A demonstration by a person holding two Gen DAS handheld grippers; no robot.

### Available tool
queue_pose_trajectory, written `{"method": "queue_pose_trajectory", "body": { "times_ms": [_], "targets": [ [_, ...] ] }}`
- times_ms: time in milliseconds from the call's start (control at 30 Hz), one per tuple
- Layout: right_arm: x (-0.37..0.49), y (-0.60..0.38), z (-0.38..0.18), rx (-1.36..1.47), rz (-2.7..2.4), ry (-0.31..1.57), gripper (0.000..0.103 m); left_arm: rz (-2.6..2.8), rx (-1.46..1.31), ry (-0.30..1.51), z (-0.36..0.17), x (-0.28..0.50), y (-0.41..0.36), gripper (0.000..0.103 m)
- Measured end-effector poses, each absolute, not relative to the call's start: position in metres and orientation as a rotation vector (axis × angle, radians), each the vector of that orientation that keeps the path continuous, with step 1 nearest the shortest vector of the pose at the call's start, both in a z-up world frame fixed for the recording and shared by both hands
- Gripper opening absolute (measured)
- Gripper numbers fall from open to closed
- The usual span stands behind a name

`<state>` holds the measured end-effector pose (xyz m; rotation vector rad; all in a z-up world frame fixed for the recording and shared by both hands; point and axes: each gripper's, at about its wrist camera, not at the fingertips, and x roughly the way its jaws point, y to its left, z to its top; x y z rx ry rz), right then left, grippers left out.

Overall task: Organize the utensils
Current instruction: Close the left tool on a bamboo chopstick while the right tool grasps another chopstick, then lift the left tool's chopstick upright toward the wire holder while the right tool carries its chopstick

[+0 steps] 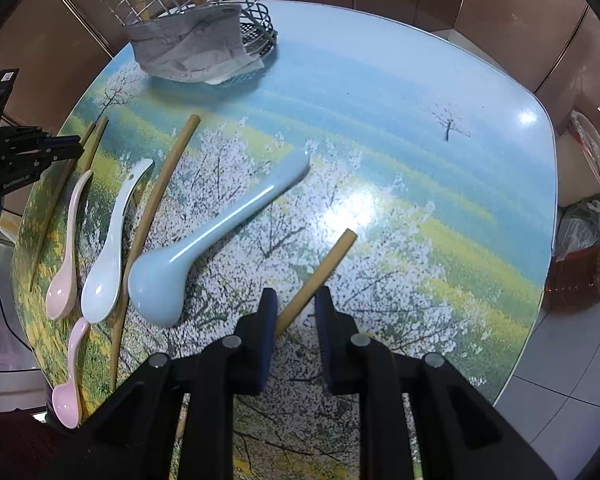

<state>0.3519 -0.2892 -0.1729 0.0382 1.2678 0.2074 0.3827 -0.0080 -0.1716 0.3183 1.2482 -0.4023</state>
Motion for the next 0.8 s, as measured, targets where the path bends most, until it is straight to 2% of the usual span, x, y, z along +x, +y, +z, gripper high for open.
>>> {"method": "queue_pose_trajectory", "body": {
  "times_ms": [200,333,500,800],
  "targets": [
    [0.359,-0.261,-0.172,-0.019,0.181,1.288,0.018,-0.396,0.313,1.274,-0.171,0.369,-0.015,0.008],
    [0.361,-0.246,-0.171,-0.050,0.161,1.304,0.007,-0.386,0.325,1.250,-0.171,0.358,-0.018,0.008],
    [0.354,-0.243,-0.171,-0.025,0.144,1.267,0.007,-0.333,0.293,1.218,-0.168,0.344,-0.016,0.007],
    [0.292,-0.250,-0.132,0.067,0.171,1.022,0.007,-0.290,0.142,1.071,-0.132,0.319,0.012,0.007]
  ]
}}
